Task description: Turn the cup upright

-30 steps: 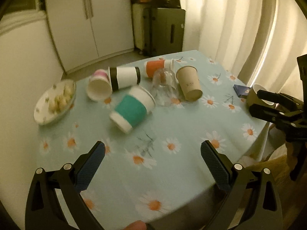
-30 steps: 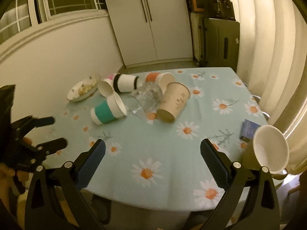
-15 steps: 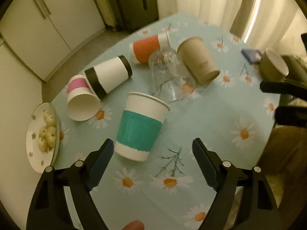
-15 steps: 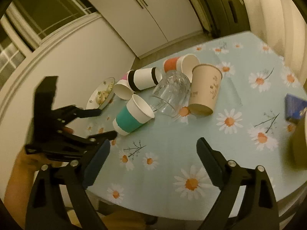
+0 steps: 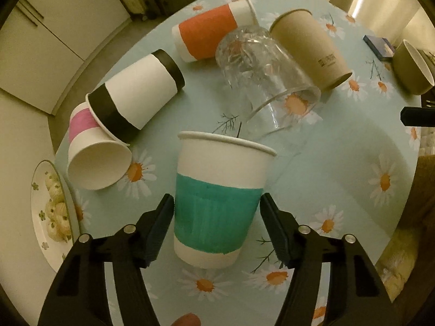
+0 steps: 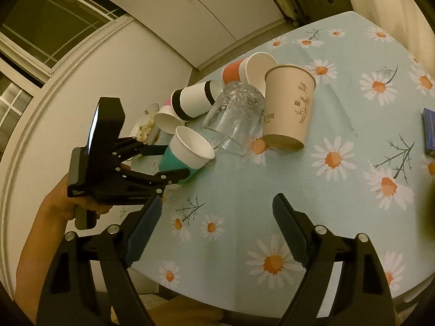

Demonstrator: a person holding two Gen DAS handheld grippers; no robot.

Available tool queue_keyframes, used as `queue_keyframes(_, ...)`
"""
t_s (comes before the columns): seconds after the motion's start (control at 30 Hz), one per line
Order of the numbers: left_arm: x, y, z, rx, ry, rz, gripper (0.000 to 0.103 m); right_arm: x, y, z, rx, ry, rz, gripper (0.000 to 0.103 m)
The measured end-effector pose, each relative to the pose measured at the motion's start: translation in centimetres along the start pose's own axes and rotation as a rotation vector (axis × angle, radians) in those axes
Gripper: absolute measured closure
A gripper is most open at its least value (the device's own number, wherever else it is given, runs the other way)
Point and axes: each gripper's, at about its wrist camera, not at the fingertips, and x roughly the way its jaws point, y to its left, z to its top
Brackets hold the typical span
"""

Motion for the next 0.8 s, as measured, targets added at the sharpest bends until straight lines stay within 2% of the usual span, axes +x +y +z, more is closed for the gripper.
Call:
queue_keyframes(0.33,0.8,-0.1,1.8,-0.017,0.017,-0.001,0.041,-1.0,0.0,-0.1,0.011,-0.004,0.018,0.02)
queue_keyframes(0.53,-1.5,0.7,1.3,-0.082,-0.005,-0.018,0.041,-1.8,-0.3,0.1,0.009,0.001,0.021,0.02)
queue_keyframes(0.67,-3.5,0.9,0.4,-0.194,-0.031,-0.042,0.041,-2.2,-0.2,0.3,0.018,0.02,0.048,0.02)
queue_keyframes(0.8,-5.0,0.8,-1.8,-0.414,-0.046,-0.089,0.041,-2.8,-0.3,0.5,0.03,0.044,0.089,0.02)
